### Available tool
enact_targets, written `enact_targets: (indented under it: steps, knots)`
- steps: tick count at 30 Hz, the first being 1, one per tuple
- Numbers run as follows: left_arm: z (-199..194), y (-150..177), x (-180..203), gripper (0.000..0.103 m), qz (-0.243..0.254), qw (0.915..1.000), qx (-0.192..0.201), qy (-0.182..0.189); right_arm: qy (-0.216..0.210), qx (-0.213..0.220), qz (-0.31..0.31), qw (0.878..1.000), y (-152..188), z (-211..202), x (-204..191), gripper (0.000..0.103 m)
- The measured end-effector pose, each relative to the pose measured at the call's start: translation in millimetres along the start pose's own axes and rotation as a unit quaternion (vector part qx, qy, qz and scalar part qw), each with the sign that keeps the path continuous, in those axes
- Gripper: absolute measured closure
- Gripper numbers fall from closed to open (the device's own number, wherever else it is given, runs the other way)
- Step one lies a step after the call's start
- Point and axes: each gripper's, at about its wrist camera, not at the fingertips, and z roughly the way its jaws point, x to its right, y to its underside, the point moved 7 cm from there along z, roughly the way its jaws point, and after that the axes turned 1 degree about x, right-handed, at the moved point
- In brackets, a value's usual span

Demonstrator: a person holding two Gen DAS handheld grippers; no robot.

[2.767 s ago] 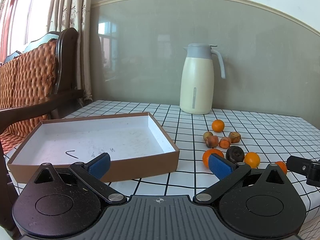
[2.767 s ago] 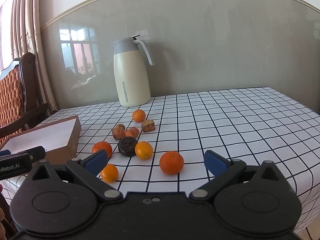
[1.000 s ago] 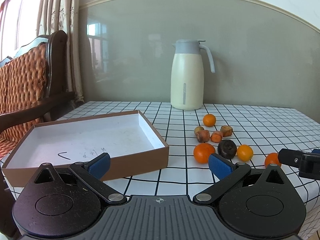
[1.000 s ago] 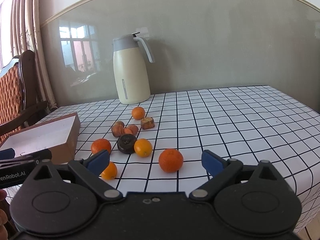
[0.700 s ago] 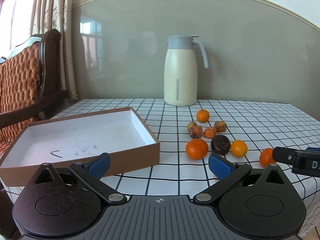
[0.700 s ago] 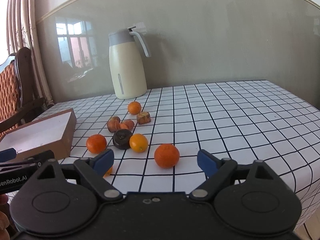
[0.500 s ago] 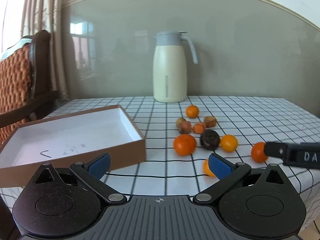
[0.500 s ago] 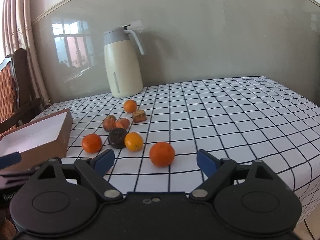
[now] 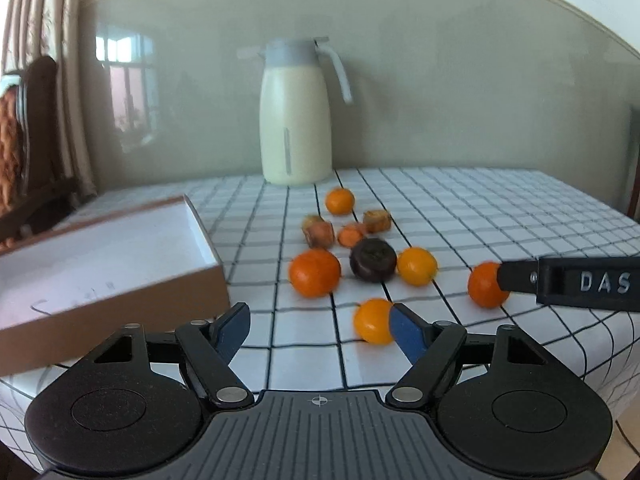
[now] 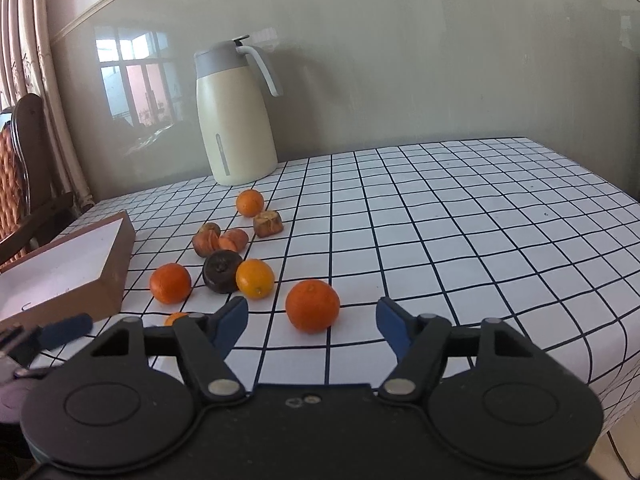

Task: Organize fruits
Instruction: 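Close the left gripper on an orange while the right gripper grasps another orange, then carry the orange in the left gripper over the white box while the right gripper carries its orange there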

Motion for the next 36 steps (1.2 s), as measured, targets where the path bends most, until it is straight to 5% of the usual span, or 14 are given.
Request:
enact_targets:
  steps: [10,13,16,22,36]
  knots:
    - [21.7,2.2,26.1,0.027,0.009,0.9997,-0.006,0.023,0.017,-0.027,-0.012,0.999,-4.3,29.1,0.4,0.051]
    - [27.5,4.2,32.6,0.040,0.013,0.9994,-0.014,0.030,0.015,-0.038,-0.002,0.999,-3.4,40.7,2.0,0.055]
    - [33.5,8.7,34.7,0.063,0.006,0.9988,-0.030,0.038,0.015,-0.047,-0.004,0.999,-0.8,48.7,1.3,0.060]
    - [33.3,11.0,35.2,0.070,0.005,0.9990,-0.022,0.038,0.006,-0.059,0.004,0.998,5.7,57.1,0.1,0.072]
    - [29.6,12.7,33.6,0.070,0.009,0.9992,-0.018,0.033,0.007,-0.052,-0.004,0.999,5.7,59.4,-1.5,0.074]
